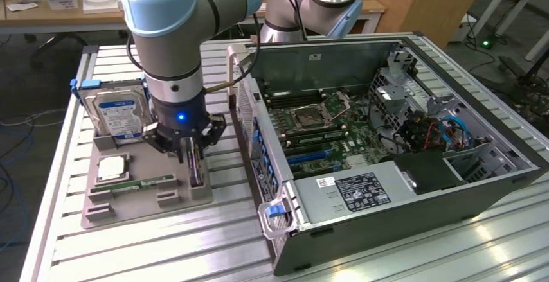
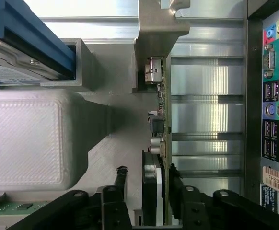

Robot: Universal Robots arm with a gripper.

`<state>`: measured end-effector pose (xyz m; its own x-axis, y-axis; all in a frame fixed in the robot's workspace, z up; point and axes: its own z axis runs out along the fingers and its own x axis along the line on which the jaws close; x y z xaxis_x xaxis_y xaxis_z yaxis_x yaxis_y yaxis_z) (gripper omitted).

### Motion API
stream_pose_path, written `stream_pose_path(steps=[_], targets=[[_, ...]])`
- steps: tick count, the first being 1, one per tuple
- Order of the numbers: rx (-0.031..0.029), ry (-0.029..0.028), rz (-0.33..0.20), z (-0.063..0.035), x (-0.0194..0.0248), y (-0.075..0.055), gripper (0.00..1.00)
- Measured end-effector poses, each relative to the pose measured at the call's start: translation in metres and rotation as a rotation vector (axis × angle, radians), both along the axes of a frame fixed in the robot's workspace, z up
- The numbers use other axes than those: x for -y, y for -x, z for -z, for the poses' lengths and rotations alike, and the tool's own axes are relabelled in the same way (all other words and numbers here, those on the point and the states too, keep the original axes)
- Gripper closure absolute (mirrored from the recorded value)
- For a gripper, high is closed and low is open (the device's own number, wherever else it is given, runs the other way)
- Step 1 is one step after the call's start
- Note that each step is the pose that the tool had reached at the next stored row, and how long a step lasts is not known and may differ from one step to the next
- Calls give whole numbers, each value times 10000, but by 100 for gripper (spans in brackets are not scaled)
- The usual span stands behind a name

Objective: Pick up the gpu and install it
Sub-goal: 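Pick up the gpu and move the gpu toward the slot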

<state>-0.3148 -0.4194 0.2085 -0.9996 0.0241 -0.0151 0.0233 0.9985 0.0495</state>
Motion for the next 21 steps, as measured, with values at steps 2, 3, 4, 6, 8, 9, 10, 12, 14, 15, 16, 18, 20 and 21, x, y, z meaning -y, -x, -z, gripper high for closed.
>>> stream_pose_path(steps=[2, 3, 4, 6, 8, 9, 10, 12, 14, 15, 16, 18, 20, 21], targets=[[0, 0, 0, 0, 0, 0, 55], [0, 1, 0, 0, 0, 0, 61], [0, 0, 0, 1, 0, 0, 61], [4, -3, -1, 3, 0, -8, 61], [1, -1, -1, 1, 0, -25, 61], [1, -1, -1, 1, 0, -29, 61], [0, 0, 0, 1, 0, -29, 61], [0, 0, 0, 1, 0, -29, 61], [0, 0, 0, 1, 0, -29, 61], [0, 0, 0, 1, 0, -29, 61], [0, 0, 0, 1, 0, -29, 63], [0, 1, -1, 1, 0, -29, 69], [0, 0, 0, 1, 0, -29, 72], [-1, 0, -1, 1, 0, -29, 72]])
